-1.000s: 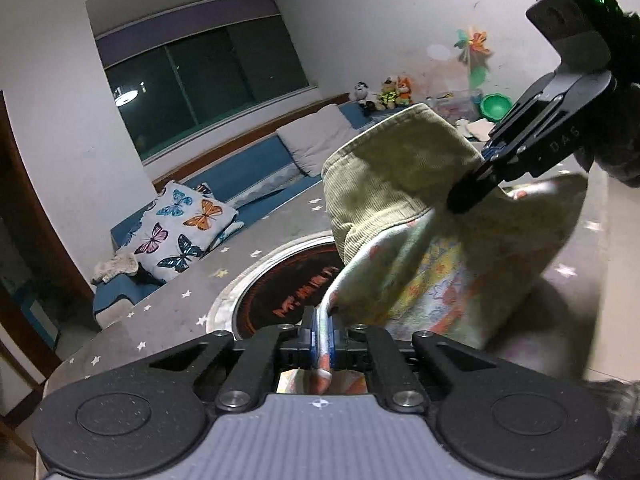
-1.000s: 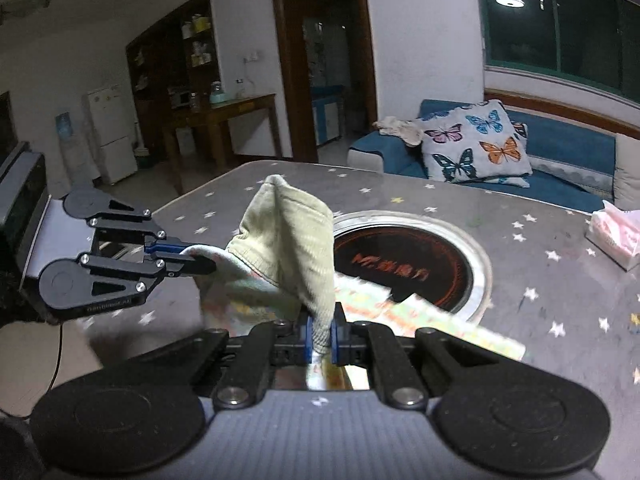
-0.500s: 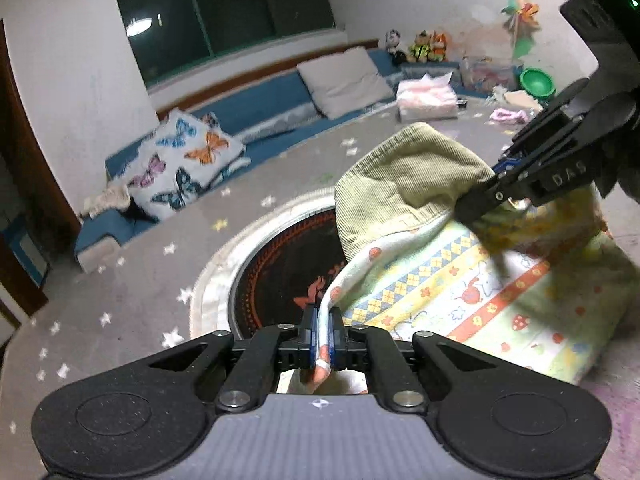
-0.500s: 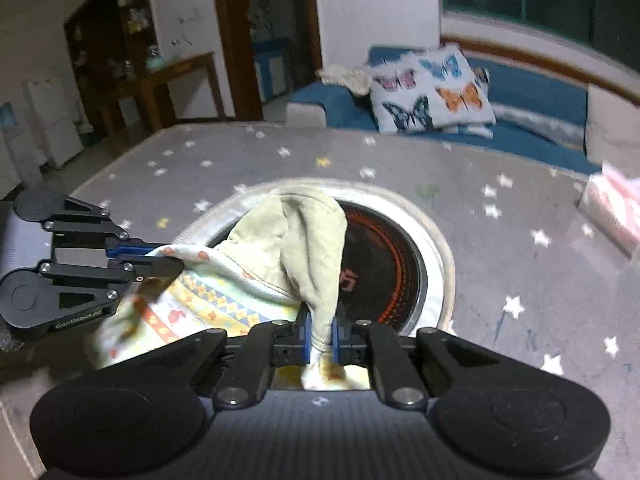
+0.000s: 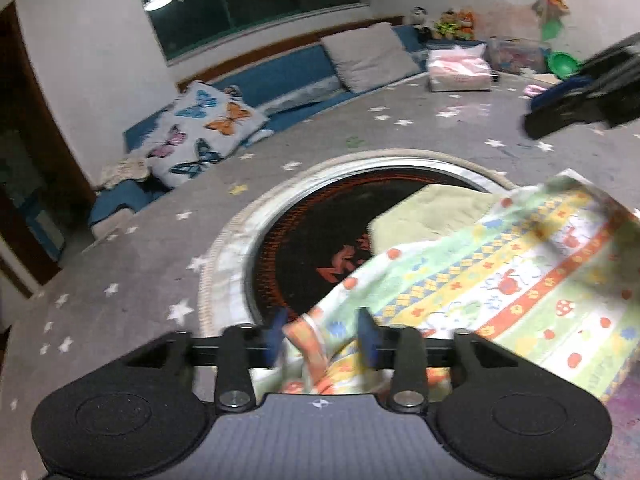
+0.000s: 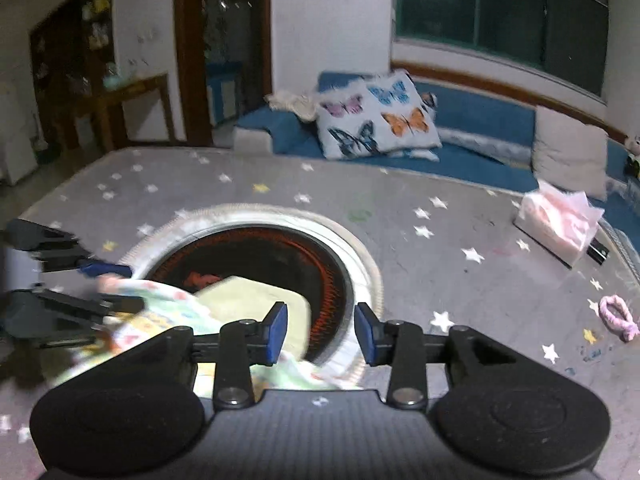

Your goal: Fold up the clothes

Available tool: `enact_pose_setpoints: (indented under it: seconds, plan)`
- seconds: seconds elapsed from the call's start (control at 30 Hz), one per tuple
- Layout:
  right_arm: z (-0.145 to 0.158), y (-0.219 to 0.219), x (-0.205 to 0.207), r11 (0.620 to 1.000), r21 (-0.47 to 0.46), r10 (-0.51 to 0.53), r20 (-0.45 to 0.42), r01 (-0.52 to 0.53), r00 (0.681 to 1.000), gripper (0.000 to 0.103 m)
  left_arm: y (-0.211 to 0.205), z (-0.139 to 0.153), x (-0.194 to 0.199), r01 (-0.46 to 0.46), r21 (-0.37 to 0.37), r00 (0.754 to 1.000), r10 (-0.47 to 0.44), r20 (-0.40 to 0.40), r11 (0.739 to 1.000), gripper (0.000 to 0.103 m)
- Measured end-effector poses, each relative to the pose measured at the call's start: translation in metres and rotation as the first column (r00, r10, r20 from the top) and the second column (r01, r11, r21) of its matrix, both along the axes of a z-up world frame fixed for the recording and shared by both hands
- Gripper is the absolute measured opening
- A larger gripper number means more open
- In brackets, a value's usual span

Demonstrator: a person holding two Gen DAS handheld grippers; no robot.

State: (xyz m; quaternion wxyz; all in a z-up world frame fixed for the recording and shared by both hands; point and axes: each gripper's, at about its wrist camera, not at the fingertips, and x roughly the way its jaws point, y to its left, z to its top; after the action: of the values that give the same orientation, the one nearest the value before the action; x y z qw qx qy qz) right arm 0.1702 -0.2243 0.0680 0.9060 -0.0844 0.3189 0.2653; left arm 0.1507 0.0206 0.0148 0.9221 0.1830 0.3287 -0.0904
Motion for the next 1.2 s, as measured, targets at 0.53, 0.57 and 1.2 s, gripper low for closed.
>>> enact_pose_setpoints:
  seconds: [0.53, 0.57, 1.2]
  plan:
    - [-0.047, -0.013, -0.028, 0.998, 0.060, 0.008, -0.144, 0.001, 0.990, 0.046, -0.011, 0.022, -0.038, -0.022, -0.115, 0.998, 0.029, 0.061, 0.993, 0.092]
    - [-0.051, -0.016, -0.027, 0.998, 0.062, -0.005, -0.152, 0.015, 0.988, 0.046, -0.011, 0.019, -0.038, -0.028, -0.116, 0.998, 0.034, 0.052, 0.993, 0.092]
    - [-0.056, -0.019, -0.036, 0.994, 0.099, -0.033, -0.139, 0.047, 0.990, 0.051, 0.013, -0.009, -0.036, -0.136, -0.129, 0.991, 0.135, -0.019, 0.982, 0.095]
